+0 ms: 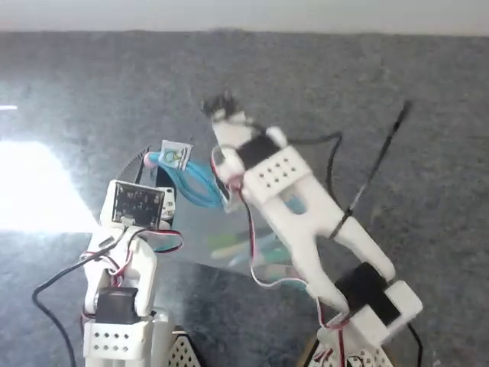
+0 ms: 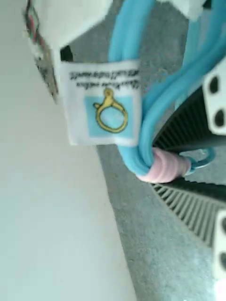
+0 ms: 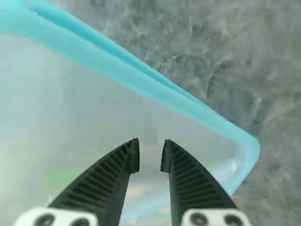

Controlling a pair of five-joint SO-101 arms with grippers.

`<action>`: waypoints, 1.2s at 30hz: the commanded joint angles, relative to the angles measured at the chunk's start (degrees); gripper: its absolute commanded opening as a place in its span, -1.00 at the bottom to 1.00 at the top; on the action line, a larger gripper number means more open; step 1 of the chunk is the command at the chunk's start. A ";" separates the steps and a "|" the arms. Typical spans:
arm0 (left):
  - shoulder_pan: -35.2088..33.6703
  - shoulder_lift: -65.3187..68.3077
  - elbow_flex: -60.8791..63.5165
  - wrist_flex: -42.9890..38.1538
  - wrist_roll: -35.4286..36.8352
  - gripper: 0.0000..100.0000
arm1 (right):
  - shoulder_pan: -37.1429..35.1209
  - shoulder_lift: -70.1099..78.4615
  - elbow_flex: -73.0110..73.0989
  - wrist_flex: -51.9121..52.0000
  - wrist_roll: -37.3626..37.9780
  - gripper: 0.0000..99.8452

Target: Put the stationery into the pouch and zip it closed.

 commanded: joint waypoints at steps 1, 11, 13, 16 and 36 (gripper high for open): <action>-1.23 -1.05 -0.75 3.69 0.62 -0.98 | 0.22 -19.12 14.68 -15.69 1.76 -0.83; 3.96 -1.05 0.40 11.78 0.62 -0.98 | -7.60 -29.85 48.26 -52.35 9.05 -0.84; 3.96 -1.05 -0.04 15.74 0.44 -0.98 | -8.48 -25.89 49.32 -54.90 9.05 -0.84; 4.13 -1.05 -0.40 21.19 0.35 -0.98 | -7.87 -18.07 47.65 -57.80 9.58 -0.94; -13.98 27.52 -7.43 19.60 -5.89 -0.98 | -1.71 7.96 20.22 -39.08 4.13 -0.99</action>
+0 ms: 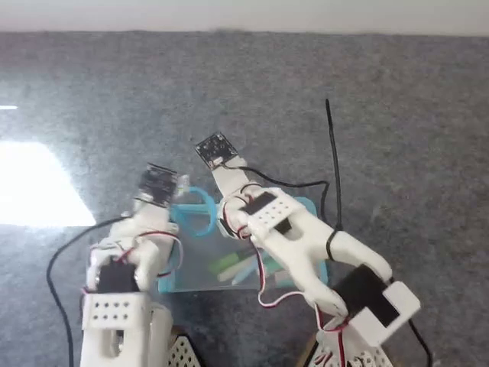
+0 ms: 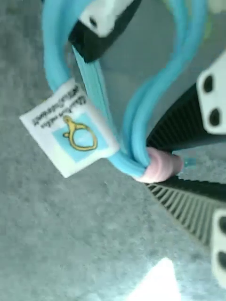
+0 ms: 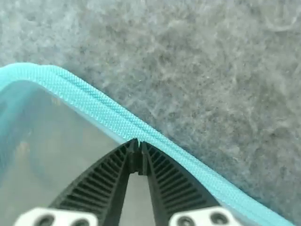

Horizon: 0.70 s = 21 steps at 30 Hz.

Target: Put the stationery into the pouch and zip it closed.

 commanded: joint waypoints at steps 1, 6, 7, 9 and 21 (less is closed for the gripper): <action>-8.26 6.68 -5.76 -0.35 -3.96 -0.98 | 0.84 1.89 -4.66 3.65 -1.67 -0.99; -12.57 10.29 -14.37 12.13 -11.60 -0.98 | 1.01 4.26 -8.35 6.90 -6.15 -0.99; -12.57 10.64 -16.92 16.00 -13.71 -0.98 | 1.10 4.53 -8.62 7.08 -6.33 -0.99; -11.34 10.81 -21.58 25.41 -19.87 -0.98 | 1.10 4.70 -8.88 7.43 -6.42 -0.99; -9.05 29.27 -23.60 26.99 -30.07 -0.98 | 1.19 4.70 -8.88 7.60 -6.95 -0.99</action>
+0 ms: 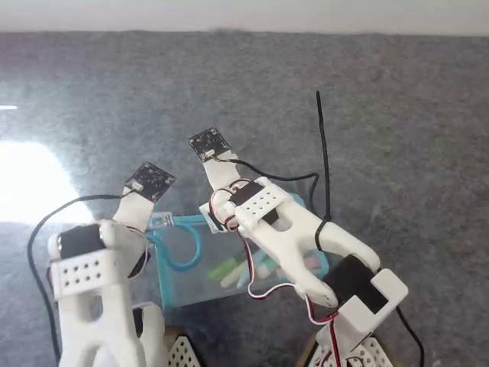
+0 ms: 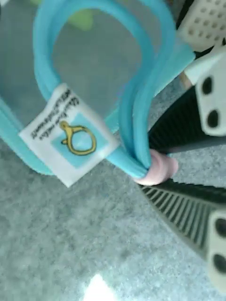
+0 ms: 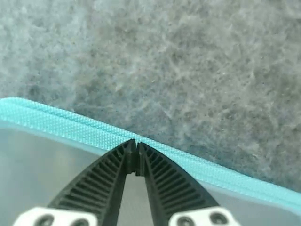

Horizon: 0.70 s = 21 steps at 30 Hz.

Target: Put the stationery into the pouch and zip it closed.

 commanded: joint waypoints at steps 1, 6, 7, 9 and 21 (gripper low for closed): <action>0.18 9.93 -3.56 -0.97 -3.60 -0.98 | 1.80 0.22 -1.41 0.48 -1.05 -0.99; -2.55 20.04 -8.31 2.90 -13.45 -0.98 | 2.15 0.48 -2.02 0.84 -1.14 -0.99; -3.43 21.01 -9.80 5.19 -16.79 -0.98 | 2.15 0.66 -2.55 1.63 -1.14 -0.99; -5.71 22.15 -13.23 10.99 -23.82 -0.98 | 2.15 0.66 -2.99 2.07 -1.23 -0.99; -10.11 22.51 -14.46 10.29 -35.52 -0.98 | 3.91 0.13 -2.90 2.33 -1.23 -0.99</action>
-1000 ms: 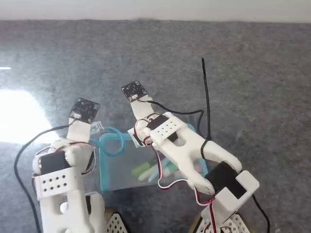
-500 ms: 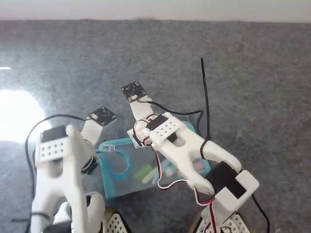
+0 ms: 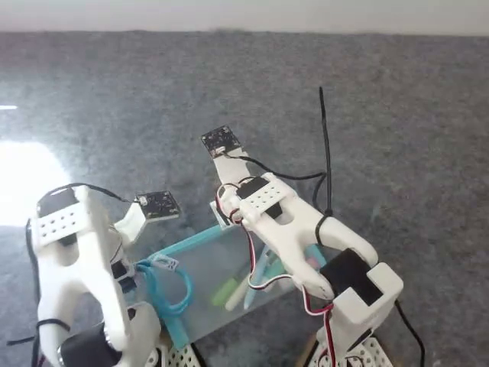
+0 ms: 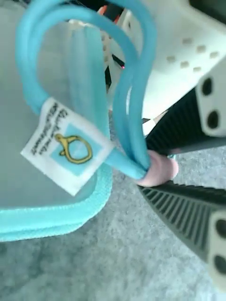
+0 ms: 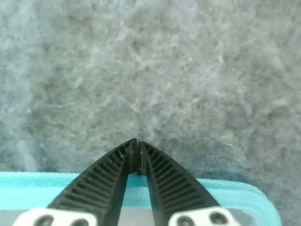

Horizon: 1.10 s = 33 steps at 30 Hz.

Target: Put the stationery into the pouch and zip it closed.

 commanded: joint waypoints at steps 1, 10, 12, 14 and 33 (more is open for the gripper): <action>-0.09 0.09 -5.67 -2.73 6.24 -0.98 | 2.68 -1.63 -2.20 1.01 -0.53 -0.99; 17.58 0.18 -4.09 -38.24 47.91 -0.98 | 2.95 -17.63 -4.40 10.68 2.02 -0.98; 21.71 0.26 -4.09 -45.89 54.07 -0.98 | 3.65 -22.55 -2.11 10.51 3.87 -0.98; 24.79 0.26 -4.09 -53.27 59.16 -0.98 | 3.47 -27.12 1.67 9.27 5.36 -0.98; 25.85 23.12 -20.00 -52.75 68.84 -0.98 | -9.27 -36.26 37.45 -27.21 13.01 -0.98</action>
